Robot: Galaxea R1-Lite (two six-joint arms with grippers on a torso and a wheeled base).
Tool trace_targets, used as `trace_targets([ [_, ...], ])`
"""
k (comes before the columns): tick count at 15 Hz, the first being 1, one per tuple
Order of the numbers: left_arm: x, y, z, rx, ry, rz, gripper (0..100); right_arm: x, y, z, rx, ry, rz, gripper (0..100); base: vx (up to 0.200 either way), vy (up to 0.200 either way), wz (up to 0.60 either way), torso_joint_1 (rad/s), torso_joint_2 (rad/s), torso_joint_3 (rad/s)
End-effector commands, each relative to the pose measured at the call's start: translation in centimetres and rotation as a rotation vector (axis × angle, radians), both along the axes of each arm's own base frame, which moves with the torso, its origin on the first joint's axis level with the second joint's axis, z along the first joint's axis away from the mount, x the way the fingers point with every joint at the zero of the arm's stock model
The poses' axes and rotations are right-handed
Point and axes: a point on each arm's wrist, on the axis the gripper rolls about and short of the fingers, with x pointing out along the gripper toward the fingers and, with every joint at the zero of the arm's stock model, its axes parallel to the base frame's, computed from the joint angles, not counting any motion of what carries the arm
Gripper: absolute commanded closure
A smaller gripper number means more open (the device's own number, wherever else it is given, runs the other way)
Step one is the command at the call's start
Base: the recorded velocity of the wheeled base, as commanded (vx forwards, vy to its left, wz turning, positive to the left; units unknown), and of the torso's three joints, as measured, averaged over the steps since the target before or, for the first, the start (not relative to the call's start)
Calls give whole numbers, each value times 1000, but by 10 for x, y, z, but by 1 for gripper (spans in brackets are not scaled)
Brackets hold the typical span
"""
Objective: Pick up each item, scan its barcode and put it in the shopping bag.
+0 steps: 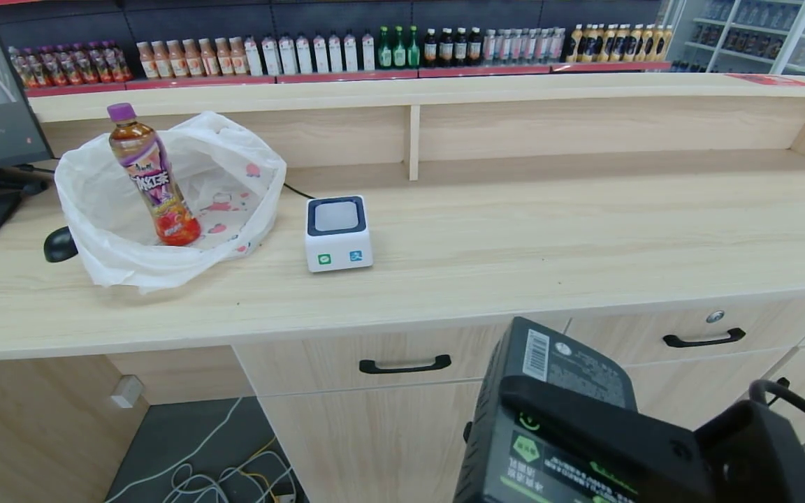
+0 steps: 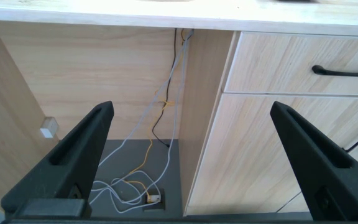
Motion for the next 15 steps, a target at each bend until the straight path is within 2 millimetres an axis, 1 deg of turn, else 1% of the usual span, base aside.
trace_targets([
  [1,0,0,0,0,0,0,0,0,8,-7,-56,-37,-3,100,0,0,0,0,0,0],
  [4,0,0,0,0,0,0,0,2,15,-3,-56,-76,-10,100,0,0,0,0,0,0],
  [9,0,0,0,0,0,0,0,4,23,1,-98,-200,-51,100,0,0,0,0,0,0],
  [11,0,0,0,0,0,0,0,5,27,2,-95,-214,-48,100,0,0,0,0,0,0],
  [13,0,0,0,0,0,0,0,6,36,4,-97,-249,-26,100,0,0,0,0,0,0],
  [15,0,0,0,0,0,0,0,3,40,4,-95,-254,-9,100,0,0,0,0,0,0],
])
